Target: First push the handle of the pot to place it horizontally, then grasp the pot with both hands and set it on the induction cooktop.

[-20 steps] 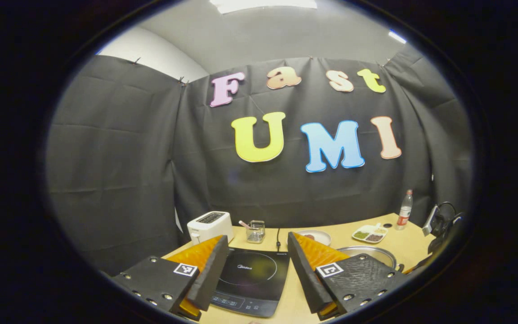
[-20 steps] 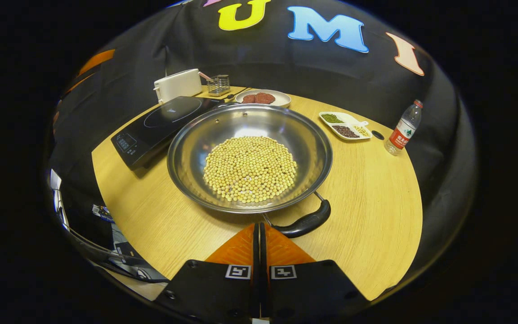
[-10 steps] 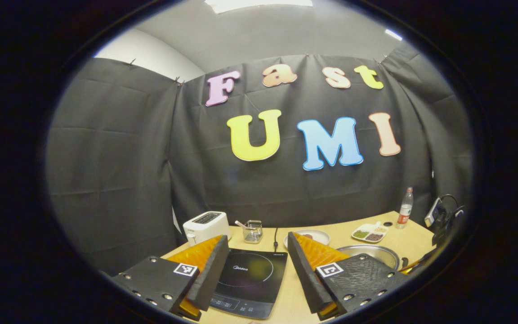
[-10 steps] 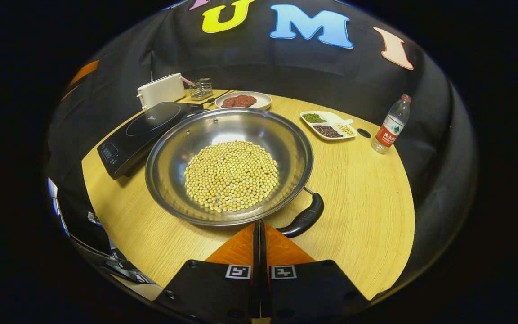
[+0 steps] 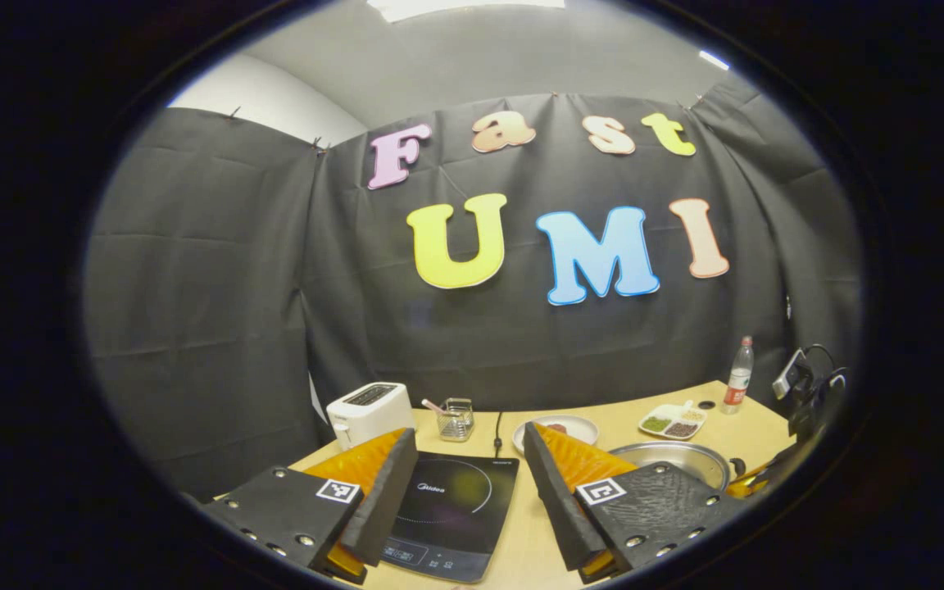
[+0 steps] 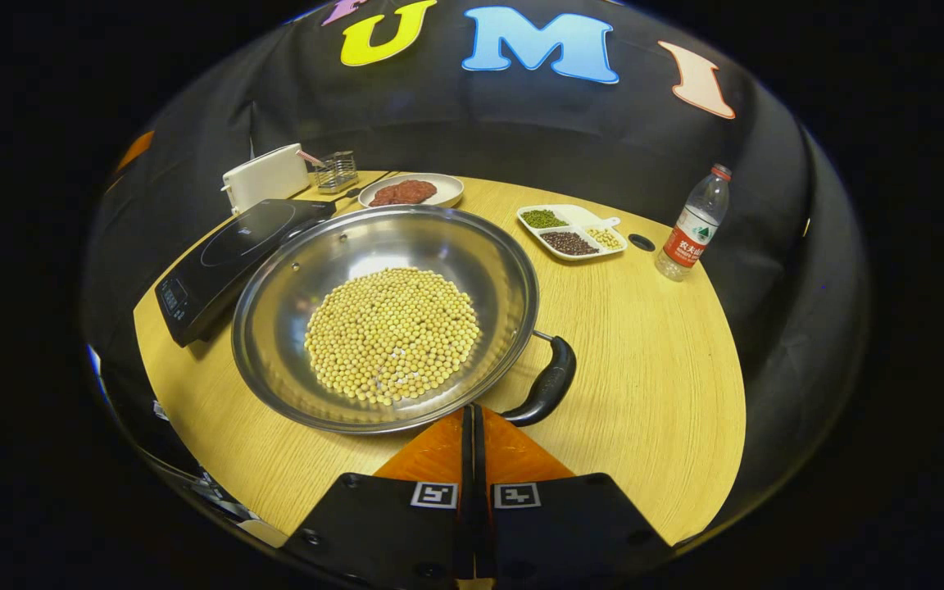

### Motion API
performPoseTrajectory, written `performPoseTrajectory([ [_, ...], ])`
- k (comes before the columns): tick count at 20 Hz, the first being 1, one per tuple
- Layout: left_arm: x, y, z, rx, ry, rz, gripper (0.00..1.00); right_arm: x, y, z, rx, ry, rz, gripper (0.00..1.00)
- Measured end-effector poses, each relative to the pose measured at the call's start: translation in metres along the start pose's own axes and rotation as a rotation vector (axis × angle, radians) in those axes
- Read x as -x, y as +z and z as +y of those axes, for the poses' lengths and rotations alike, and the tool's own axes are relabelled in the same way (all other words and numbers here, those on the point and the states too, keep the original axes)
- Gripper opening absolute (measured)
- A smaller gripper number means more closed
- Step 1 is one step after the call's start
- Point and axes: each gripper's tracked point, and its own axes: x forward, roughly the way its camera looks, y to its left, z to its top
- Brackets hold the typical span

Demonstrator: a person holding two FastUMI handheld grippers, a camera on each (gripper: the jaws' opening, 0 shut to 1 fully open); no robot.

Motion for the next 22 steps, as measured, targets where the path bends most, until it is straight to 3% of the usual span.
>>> performPoseTrajectory([
  [13,-0.011,-0.023,0.002,0.043,-0.012,0.044,0.81,-0.008,0.031,-0.041,-0.028,-0.189,-0.12,0.02],
  [17,-0.021,-0.027,0.0,0.06,-0.032,0.048,0.83,0.015,0.049,-0.047,-0.137,-0.204,-0.208,0.06],
  [18,-0.024,-0.028,-0.003,0.06,-0.045,0.047,0.78,0.019,0.055,-0.05,-0.167,-0.203,-0.238,0.28],
  [19,-0.027,-0.029,-0.006,0.06,-0.061,0.044,0.78,0.024,0.061,-0.049,-0.193,-0.198,-0.269,0.41],
  [20,-0.03,-0.03,-0.01,0.061,-0.077,0.044,0.78,0.029,0.066,-0.05,-0.212,-0.198,-0.295,0.63],
  [21,-0.034,-0.034,-0.014,0.064,-0.097,0.05,0.81,0.032,0.069,-0.05,-0.225,-0.198,-0.312,0.77],
  [22,-0.038,-0.038,-0.019,0.069,-0.113,0.059,0.78,0.036,0.071,-0.049,-0.234,-0.198,-0.324,1.0],
])
